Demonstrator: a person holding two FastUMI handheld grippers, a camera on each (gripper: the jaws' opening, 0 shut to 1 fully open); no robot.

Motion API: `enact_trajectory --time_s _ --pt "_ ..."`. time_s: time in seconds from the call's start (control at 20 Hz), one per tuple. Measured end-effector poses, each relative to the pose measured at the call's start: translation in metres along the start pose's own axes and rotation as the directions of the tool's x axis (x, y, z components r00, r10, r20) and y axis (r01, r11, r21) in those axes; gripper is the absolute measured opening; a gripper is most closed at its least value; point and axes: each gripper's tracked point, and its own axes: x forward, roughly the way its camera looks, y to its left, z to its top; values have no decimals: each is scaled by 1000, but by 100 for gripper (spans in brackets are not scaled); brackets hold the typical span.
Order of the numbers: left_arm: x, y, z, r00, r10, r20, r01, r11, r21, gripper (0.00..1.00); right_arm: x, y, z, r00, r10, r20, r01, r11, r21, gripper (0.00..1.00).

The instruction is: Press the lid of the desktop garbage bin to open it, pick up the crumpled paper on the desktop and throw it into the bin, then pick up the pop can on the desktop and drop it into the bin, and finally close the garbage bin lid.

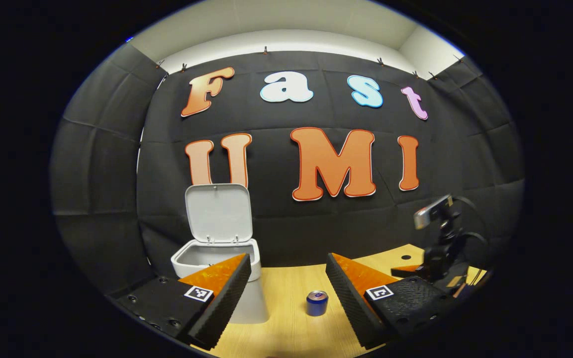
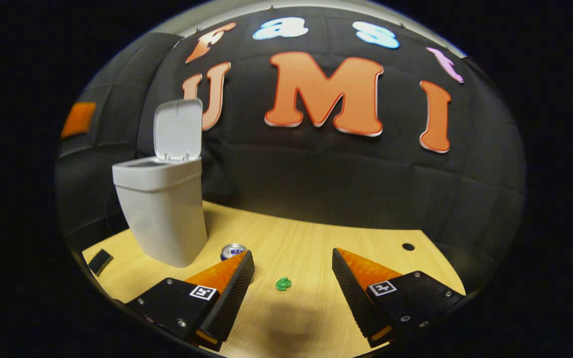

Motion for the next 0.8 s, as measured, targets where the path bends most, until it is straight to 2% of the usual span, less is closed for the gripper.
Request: enact_trajectory --time_s 0.2,0.35,0.55,0.6,0.65,0.8 --pt "-4 17 -3 999 40 -14 -40 999 24 95 62 2 -53 989 -5 -145 2 1000 -23 95" --pt "-6 25 -13 996 68 -53 -66 997 34 95 96 1 -91 966 -7 -259 12 1000 18 95" --pt "-9 35 -26 989 100 -105 -95 994 49 95 123 0 -128 938 -25 -346 34 999 22 94" --pt "-9 38 -27 988 110 -110 -104 993 54 95 130 1 -133 932 -24 -361 33 999 19 91" --pt "-8 42 -26 987 119 -112 -113 992 59 95 130 3 -141 923 -19 -385 28 999 16 84" --pt "-5 45 -30 984 125 -127 -117 991 66 95 135 17 -149 921 20 -388 -10 1000 29 69"
